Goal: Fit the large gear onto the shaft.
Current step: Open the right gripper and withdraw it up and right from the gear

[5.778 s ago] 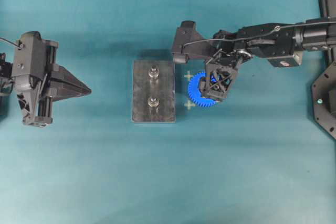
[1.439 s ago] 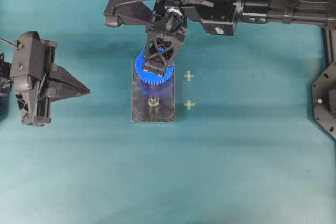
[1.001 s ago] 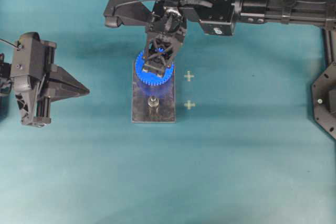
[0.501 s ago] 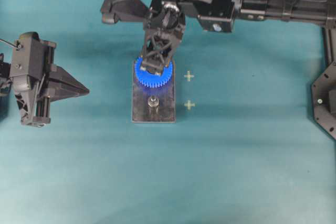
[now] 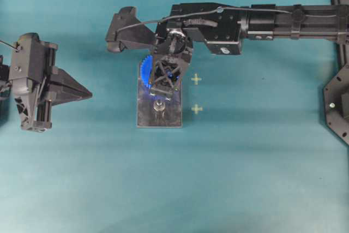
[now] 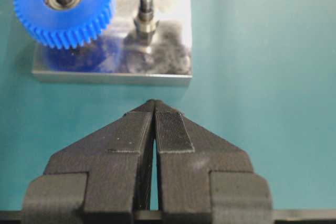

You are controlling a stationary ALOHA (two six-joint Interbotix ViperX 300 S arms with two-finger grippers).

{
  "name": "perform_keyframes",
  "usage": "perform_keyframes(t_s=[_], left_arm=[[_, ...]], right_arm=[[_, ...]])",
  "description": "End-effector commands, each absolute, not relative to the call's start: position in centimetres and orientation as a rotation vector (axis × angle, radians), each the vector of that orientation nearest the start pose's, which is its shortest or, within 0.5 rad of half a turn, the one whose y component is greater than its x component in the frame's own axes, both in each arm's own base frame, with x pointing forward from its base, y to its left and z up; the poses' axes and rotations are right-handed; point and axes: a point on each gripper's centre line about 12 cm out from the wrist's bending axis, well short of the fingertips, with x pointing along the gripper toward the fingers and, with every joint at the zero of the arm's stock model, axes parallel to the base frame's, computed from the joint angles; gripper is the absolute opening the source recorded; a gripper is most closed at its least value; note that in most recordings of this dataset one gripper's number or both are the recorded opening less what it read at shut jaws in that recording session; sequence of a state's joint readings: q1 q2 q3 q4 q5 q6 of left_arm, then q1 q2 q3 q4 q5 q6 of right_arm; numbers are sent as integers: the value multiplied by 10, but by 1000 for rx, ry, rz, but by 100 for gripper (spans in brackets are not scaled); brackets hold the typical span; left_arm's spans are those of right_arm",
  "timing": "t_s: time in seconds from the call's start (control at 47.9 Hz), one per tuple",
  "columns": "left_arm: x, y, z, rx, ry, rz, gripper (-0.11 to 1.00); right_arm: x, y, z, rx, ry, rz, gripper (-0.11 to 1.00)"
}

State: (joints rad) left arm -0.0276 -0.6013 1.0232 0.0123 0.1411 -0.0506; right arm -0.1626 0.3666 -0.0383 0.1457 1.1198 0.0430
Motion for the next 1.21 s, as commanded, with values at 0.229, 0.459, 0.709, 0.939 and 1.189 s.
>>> perform_keyframes(t_s=[0.229,0.459,0.709,0.939,1.189], left_arm=[[252,-6,228,-30,537,-13,0],[252,-6,228,-29,537,-13,0],[250,-6,233,-30,517,-14,0],[248,-6,234,-29,513,-14,0],[248,-7,234,-23,508,-17,0]], right_arm=[[462,-67,219,300,1331,-116,68],[469,-73,230,269,1297,-130,68],[455,-86,277,227,1196,-164,65],[424,-86,302,197,1124,-187,47],[391,-77,281,204,1088,-195,38]])
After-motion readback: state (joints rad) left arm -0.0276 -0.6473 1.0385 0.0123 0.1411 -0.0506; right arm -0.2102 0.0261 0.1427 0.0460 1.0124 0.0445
